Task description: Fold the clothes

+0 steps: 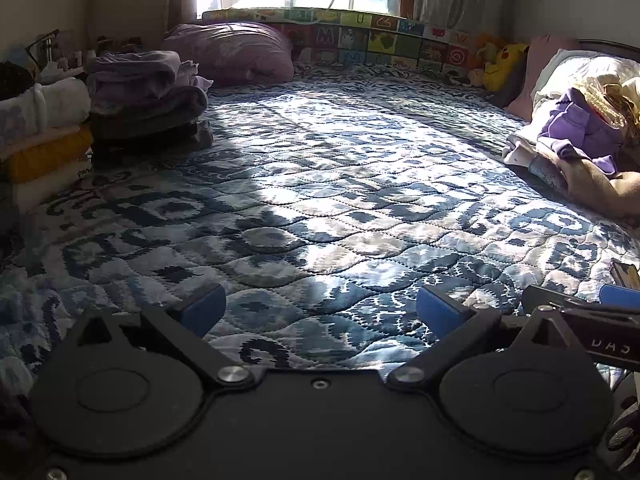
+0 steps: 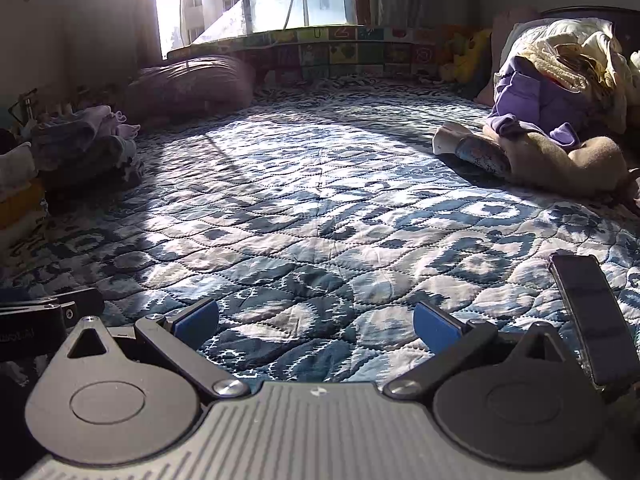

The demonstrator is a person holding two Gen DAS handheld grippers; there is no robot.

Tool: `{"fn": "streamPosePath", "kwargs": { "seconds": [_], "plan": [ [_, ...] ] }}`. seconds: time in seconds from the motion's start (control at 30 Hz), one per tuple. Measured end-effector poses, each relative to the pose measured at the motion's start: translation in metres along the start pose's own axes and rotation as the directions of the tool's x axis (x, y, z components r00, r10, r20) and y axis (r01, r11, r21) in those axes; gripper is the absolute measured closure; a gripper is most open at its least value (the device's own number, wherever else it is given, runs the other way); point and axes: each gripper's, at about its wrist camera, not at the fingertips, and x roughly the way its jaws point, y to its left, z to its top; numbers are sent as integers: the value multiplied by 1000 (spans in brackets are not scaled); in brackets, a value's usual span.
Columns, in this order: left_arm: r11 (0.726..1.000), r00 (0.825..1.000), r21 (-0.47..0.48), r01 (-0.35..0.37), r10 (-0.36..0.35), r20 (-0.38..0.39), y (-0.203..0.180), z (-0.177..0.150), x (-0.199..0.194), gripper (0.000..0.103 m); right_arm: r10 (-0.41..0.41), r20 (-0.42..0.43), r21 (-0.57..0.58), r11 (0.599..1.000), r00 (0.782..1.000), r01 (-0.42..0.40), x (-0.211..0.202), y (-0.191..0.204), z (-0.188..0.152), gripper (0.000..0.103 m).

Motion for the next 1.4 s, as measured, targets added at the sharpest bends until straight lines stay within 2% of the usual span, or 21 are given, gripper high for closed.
{"fn": "streamPosePath", "kwargs": {
  "seconds": [0.27,0.33,1.4],
  "plan": [
    [1000,999,9,-4,4,38,-24,0,-3,0,4,12,-5,1000,1000,-4,0,0,0,0],
    [1000,1000,-26,10,-10,-4,2,-1,3,0,3,11,-6,1000,1000,-3,0,0,2,0],
    [1000,1000,-26,16,-17,-14,2,-2,4,0,-3,0,-22,1000,1000,3,2,4,-1,0]
  ]
}}
